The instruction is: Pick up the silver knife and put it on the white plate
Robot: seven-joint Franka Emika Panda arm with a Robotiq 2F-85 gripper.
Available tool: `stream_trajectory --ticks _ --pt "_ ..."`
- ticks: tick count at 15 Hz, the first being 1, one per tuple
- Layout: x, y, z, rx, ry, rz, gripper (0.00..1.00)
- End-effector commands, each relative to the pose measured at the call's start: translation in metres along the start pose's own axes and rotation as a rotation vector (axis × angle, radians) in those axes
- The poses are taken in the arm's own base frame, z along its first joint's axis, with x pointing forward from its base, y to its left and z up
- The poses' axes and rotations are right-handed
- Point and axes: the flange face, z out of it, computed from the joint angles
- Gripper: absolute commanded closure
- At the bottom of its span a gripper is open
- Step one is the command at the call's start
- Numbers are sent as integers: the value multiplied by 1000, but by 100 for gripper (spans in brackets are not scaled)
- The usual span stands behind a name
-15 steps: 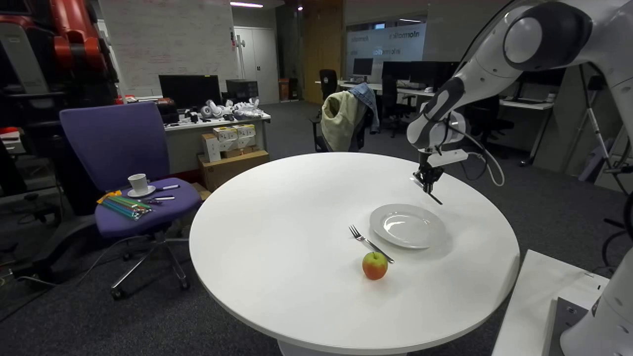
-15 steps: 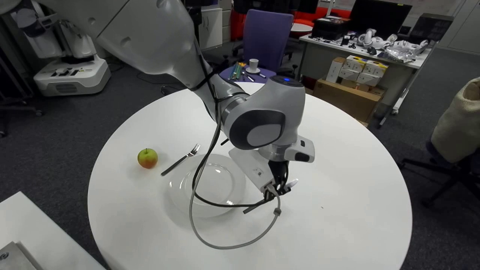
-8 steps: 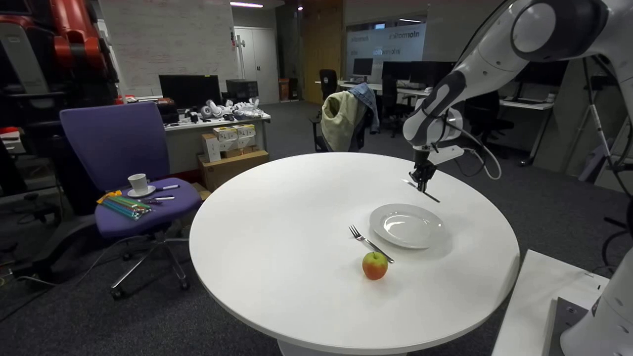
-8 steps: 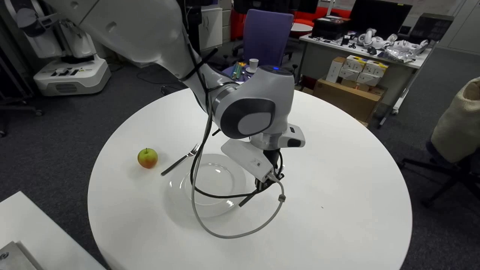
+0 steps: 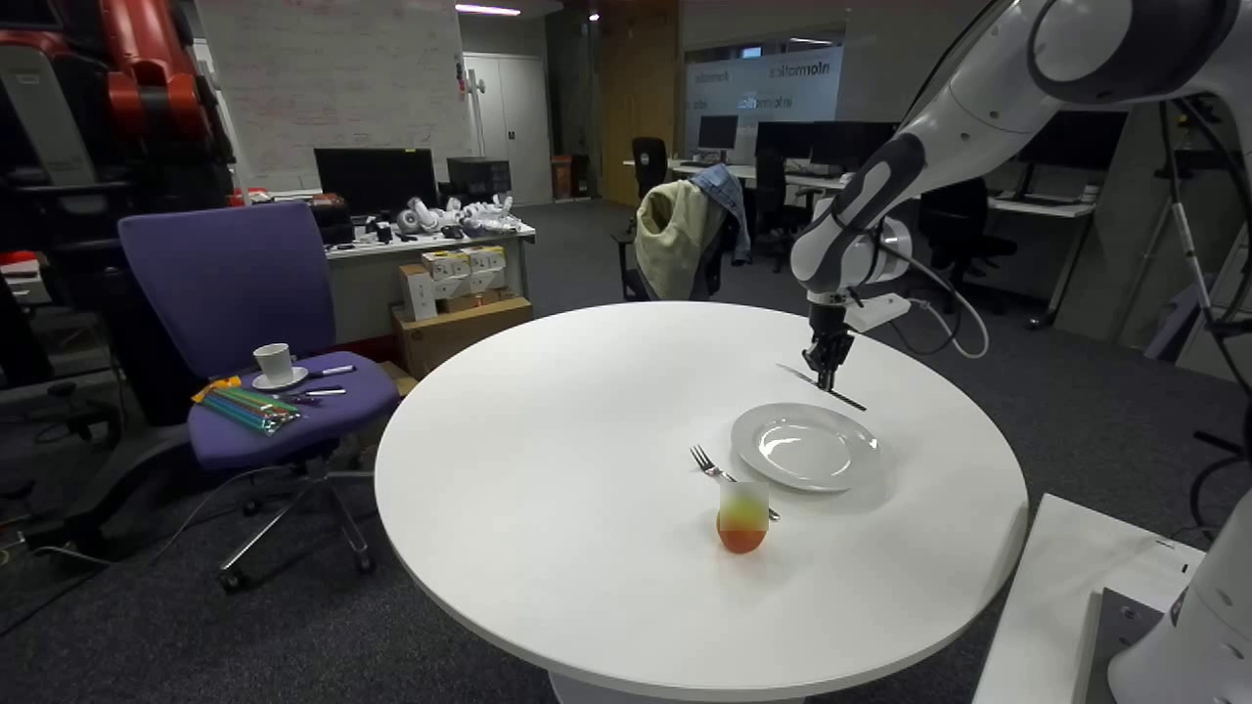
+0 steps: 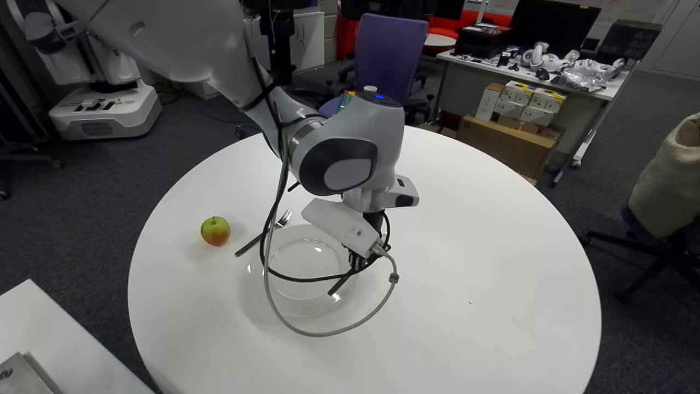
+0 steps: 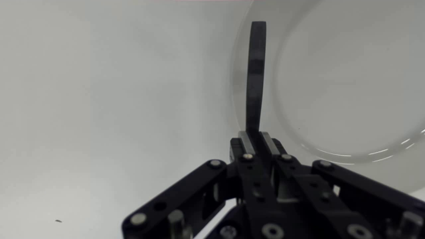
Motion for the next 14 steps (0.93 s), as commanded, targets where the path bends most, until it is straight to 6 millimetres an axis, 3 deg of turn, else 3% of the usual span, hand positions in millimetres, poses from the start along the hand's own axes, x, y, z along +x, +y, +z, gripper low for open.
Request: stream_trajectory --ticks 1,14 --pt "-18 -17 -15 23 -9 -19 98" --pt "-24 -70 -1 19 -60 -82 98"
